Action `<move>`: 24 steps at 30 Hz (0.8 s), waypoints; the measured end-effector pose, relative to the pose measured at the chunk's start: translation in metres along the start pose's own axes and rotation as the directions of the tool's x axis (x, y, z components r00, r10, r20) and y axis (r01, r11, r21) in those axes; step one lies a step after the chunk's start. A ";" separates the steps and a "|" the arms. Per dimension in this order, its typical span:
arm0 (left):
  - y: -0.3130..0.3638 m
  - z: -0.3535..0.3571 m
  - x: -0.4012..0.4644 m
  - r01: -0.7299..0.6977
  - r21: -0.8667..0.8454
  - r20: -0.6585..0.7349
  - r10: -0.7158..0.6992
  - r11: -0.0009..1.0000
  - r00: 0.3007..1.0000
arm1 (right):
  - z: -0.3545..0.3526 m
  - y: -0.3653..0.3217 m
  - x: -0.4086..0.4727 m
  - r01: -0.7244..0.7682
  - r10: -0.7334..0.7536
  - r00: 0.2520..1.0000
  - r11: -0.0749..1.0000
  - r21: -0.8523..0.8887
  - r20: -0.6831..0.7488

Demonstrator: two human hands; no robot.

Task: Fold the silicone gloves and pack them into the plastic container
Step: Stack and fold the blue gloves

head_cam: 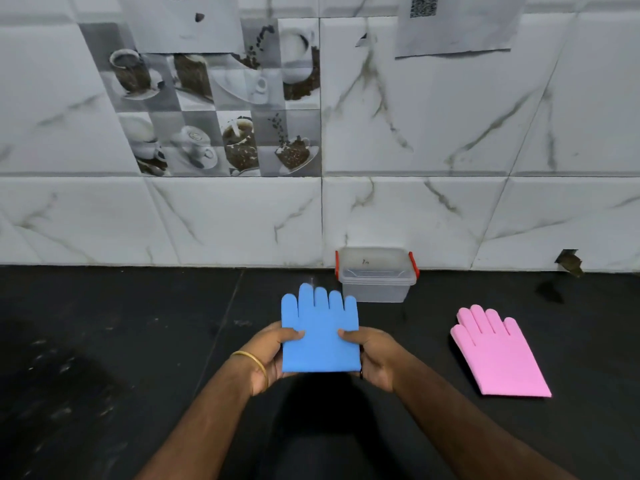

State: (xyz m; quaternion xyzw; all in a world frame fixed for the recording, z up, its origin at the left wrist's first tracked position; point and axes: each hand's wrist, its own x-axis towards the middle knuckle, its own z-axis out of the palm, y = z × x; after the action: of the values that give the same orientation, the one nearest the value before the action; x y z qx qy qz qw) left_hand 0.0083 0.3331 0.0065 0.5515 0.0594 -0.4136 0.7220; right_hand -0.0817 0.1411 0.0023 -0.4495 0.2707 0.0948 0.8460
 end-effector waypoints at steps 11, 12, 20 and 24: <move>0.020 -0.056 0.009 -0.168 0.043 -0.257 0.173 0.985 0.951 | 0.046 0.017 0.050 0.189 -0.186 0.982 0.972 -0.141 0.030; 0.017 -0.060 0.015 -0.174 0.059 -0.290 0.184 0.983 0.939 | 0.045 0.021 0.055 0.191 -0.191 0.981 0.968 -0.164 0.011; -0.032 -0.075 0.043 0.001 0.386 -0.496 0.207 0.923 0.843 | 0.035 0.070 0.077 0.040 -0.162 0.959 0.891 -0.451 -0.234; -0.028 -0.083 0.048 0.045 0.468 -0.493 0.219 0.882 0.842 | 0.032 0.067 0.075 0.026 -0.118 0.975 0.902 -0.432 -0.188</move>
State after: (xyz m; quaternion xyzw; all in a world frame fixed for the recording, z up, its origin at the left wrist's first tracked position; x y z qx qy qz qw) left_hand 0.0518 0.3762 -0.0721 0.8020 0.1312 -0.2121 0.5428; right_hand -0.0338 0.1991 -0.0716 -0.6406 0.3142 0.0724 0.6969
